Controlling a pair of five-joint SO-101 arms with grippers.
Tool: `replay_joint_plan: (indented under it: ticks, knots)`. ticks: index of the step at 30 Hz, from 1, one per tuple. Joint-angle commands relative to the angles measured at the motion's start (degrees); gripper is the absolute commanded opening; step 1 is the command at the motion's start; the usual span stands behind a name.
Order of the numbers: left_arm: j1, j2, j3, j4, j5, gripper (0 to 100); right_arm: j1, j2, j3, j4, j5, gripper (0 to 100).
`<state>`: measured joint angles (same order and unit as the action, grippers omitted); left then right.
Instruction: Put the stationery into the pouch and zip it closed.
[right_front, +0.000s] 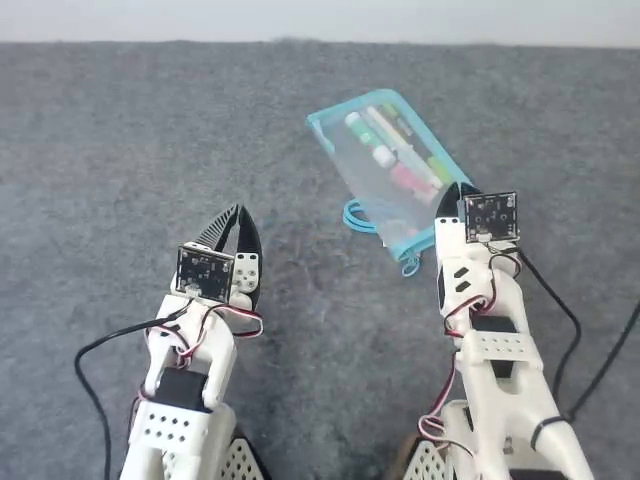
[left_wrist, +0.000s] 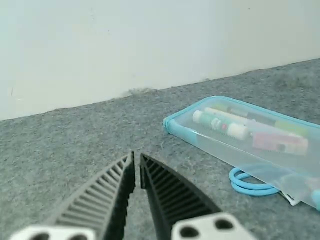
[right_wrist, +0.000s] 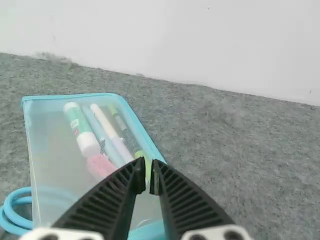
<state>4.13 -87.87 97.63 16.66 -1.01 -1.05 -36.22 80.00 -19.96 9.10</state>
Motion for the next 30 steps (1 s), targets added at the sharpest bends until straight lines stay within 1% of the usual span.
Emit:
replay_joint_plan:
  ticks: [1,5,7,10,14,17,21,26,29,30]
  knots:
    - [-0.4,0.1,-0.6,-2.5,0.5,2,-0.3,-2.5,-0.8,-1.5,-0.6,6.2]
    - [-0.4,0.1,-0.6,-4.1,0.5,2,-0.4,-2.5,-1.1,-1.0,-0.6,21.0]
    - [-0.4,0.1,-0.6,-5.6,0.5,2,-0.4,-2.6,-1.1,-0.9,-0.5,24.0]
    - [-0.4,0.1,-0.6,-7.8,0.6,2,-0.4,-3.1,-1.1,-1.3,-0.1,22.1]
    - [-0.4,0.1,-0.6,-13.4,0.5,2,0.0,-3.1,-2.5,-1.5,-0.1,14.8]
    - [-0.4,0.1,-0.6,-21.1,0.5,2,-0.4,-3.2,-5.3,-1.5,-0.1,9.5]
    - [-0.4,0.1,-0.6,-34.1,0.5,2,-0.4,-3.2,-8.5,-1.5,-0.1,4.8]
    - [-0.4,0.1,-0.6,-49.5,0.5,2,-0.3,-4.4,-9.2,-1.5,-0.1,4.1]
    - [-0.4,0.1,-0.6,-57.7,0.5,2,0.0,-9.6,-7.9,-1.5,0.4,3.8]
    - [-0.4,0.1,-0.6,-60.4,0.5,2,0.0,-12.5,-7.1,-1.5,2.1,3.7]
